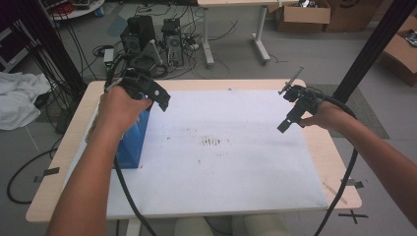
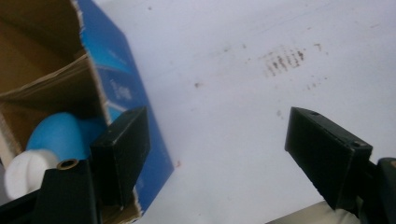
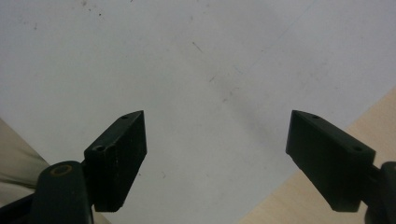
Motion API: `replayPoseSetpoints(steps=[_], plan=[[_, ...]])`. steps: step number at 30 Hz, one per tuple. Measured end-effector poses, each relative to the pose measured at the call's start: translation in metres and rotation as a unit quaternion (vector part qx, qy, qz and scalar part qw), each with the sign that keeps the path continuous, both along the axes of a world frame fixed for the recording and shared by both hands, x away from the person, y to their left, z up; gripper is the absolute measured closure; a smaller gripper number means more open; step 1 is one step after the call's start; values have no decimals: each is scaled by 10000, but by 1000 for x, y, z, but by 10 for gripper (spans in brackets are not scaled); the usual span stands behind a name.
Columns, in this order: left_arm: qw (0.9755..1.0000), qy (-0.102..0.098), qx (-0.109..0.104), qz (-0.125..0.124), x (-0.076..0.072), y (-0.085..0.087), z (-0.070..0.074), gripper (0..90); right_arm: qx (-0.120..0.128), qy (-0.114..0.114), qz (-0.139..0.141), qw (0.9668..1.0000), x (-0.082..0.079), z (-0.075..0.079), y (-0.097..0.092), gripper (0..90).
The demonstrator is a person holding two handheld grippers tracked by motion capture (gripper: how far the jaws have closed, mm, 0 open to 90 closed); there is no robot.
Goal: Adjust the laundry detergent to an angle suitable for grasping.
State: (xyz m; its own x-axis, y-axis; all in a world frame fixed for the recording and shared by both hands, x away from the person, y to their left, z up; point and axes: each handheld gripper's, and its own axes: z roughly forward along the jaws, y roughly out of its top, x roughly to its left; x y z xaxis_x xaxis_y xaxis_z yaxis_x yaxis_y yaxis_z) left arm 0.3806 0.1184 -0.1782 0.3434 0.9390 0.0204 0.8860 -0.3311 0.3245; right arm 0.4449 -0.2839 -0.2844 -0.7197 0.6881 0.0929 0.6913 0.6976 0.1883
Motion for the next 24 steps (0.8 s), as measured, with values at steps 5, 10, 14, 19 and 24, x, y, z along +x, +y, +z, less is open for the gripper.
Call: replayPoseSetpoints(steps=[5,10,14,19,24], plan=[[9997,14,12,-242,5,-22,-3,232,17,-24,10,10000,-1,1,-2,203],[9988,55,35,-477,9,-45,-7,232,27,-49,26,10000,-1,4,-2,203],[9973,107,100,-717,13,-62,-9,231,40,-62,36,10000,-2,5,-2,203],[9953,102,105,-955,18,-82,-13,232,40,-54,26,10000,-3,6,-1,203],[9916,202,244,-1251,24,-102,-22,234,51,-79,65,9999,-4,6,-1,203]])
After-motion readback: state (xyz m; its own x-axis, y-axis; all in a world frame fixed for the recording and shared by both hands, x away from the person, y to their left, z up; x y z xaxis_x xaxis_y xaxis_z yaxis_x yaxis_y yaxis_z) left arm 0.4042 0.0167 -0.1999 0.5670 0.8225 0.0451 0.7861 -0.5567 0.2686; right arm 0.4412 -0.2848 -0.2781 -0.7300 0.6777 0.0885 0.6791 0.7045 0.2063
